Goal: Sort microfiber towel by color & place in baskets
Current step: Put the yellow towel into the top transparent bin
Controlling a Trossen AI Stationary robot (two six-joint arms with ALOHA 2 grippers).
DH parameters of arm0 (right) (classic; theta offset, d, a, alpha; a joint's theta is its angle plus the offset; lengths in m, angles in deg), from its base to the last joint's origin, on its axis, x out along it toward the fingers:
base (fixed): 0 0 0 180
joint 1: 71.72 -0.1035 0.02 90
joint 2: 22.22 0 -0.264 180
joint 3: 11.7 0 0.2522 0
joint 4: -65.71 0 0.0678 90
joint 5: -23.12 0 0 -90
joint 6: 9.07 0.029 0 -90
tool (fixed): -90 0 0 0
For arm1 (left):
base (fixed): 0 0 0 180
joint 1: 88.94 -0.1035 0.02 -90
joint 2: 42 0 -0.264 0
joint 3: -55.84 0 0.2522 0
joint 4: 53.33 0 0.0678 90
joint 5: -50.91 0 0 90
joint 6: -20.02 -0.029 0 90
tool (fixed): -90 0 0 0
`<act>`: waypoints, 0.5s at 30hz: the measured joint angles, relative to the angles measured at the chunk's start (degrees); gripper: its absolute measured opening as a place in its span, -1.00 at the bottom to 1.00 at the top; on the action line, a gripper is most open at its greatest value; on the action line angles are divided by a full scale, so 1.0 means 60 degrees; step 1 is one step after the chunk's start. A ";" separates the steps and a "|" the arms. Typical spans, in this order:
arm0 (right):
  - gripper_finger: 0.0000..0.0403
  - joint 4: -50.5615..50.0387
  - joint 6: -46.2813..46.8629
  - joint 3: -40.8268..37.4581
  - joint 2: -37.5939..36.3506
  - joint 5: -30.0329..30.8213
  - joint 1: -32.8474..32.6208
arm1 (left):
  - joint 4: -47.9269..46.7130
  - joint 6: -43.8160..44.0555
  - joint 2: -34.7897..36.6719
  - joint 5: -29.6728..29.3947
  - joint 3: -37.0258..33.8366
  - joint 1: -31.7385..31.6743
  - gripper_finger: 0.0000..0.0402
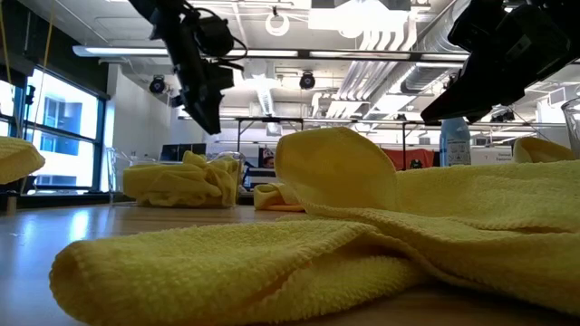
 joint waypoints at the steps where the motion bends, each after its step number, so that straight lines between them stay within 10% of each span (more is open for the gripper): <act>1: -1.00 0.0003 0.0000 0.0000 0.0000 0.0000 0.0000 | -0.0066 0.0042 0.0062 -0.0009 0.0000 0.0051 -0.49; 15: -1.00 0.0001 0.0000 0.0000 0.0000 0.0034 0.0000 | 0.1850 0.0296 -0.0085 0.0009 -0.0006 0.2090 -0.49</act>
